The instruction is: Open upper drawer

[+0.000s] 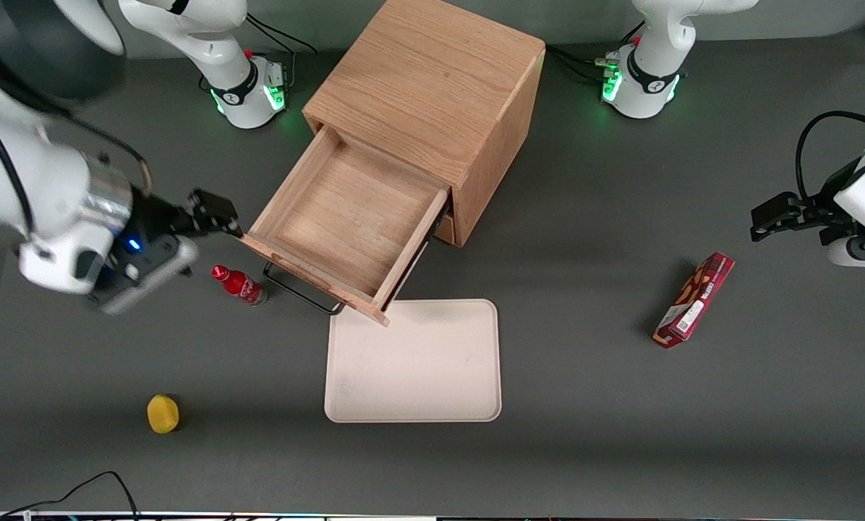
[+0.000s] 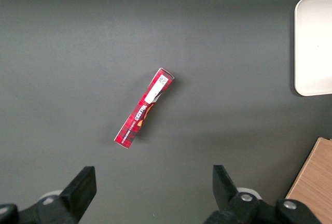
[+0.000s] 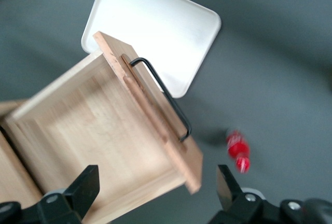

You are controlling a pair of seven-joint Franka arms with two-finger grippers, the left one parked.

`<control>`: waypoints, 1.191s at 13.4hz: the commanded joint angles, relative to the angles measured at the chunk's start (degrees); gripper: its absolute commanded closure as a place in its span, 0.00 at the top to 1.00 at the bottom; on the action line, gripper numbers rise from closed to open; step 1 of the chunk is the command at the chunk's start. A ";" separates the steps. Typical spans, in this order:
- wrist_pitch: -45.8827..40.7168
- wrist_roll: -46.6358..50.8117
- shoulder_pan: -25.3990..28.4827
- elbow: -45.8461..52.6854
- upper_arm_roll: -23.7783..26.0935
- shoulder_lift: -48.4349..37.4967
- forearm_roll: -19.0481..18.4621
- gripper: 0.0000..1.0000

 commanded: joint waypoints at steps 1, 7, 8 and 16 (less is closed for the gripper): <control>-1.76 11.85 -0.01 -3.60 -2.28 -5.61 -5.05 1.00; -1.98 11.26 -1.24 -23.15 -12.03 -20.02 -6.50 1.00; 2.58 10.65 -1.24 -30.00 -13.26 -23.97 -5.54 1.00; 11.06 5.99 -1.06 -37.63 -16.35 -28.49 -1.68 1.00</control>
